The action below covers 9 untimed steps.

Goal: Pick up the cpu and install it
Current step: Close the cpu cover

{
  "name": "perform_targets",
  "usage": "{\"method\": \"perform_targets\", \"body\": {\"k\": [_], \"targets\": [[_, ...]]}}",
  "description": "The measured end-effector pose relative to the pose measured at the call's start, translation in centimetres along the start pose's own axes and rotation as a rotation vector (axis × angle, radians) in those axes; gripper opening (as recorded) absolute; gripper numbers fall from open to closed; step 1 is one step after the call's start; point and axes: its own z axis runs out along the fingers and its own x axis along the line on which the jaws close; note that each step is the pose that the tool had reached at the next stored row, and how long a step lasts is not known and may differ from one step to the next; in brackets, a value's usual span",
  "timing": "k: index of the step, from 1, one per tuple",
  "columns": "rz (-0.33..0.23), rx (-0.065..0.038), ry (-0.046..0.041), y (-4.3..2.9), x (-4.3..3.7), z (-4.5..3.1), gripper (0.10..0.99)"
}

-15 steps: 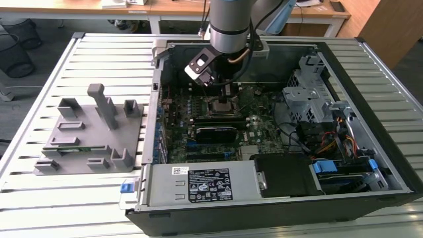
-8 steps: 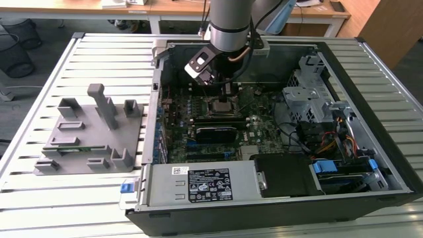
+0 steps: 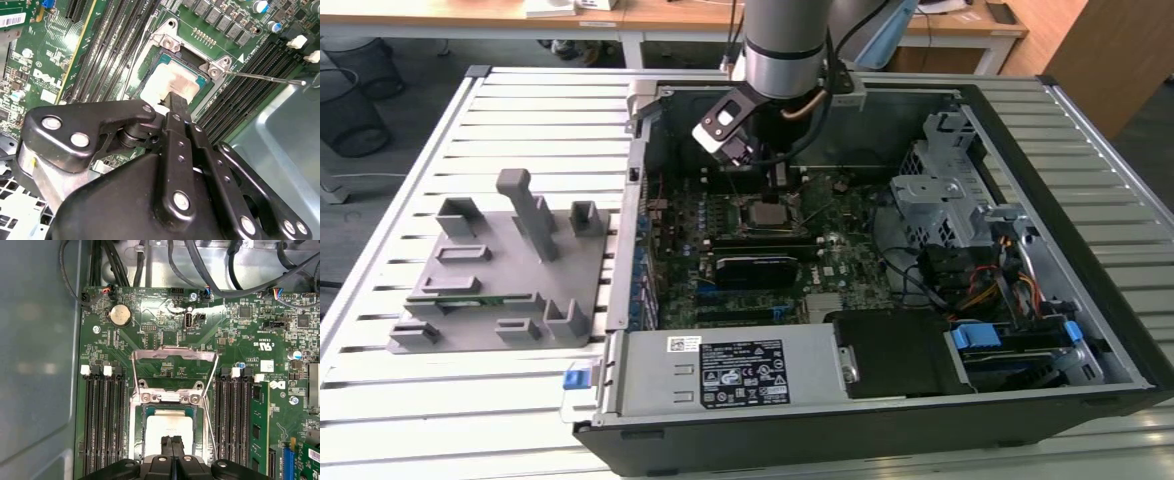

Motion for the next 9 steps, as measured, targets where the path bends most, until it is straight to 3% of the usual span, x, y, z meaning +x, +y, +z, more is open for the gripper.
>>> {"method": "perform_targets", "body": {"k": [6, 9], "targets": [[0.000, 0.000, 0.0001, 0.02, 0.01, -0.47, 0.106], [0.001, 0.000, 0.0000, 0.04, 0.02, -1.15, 0.106]]}}
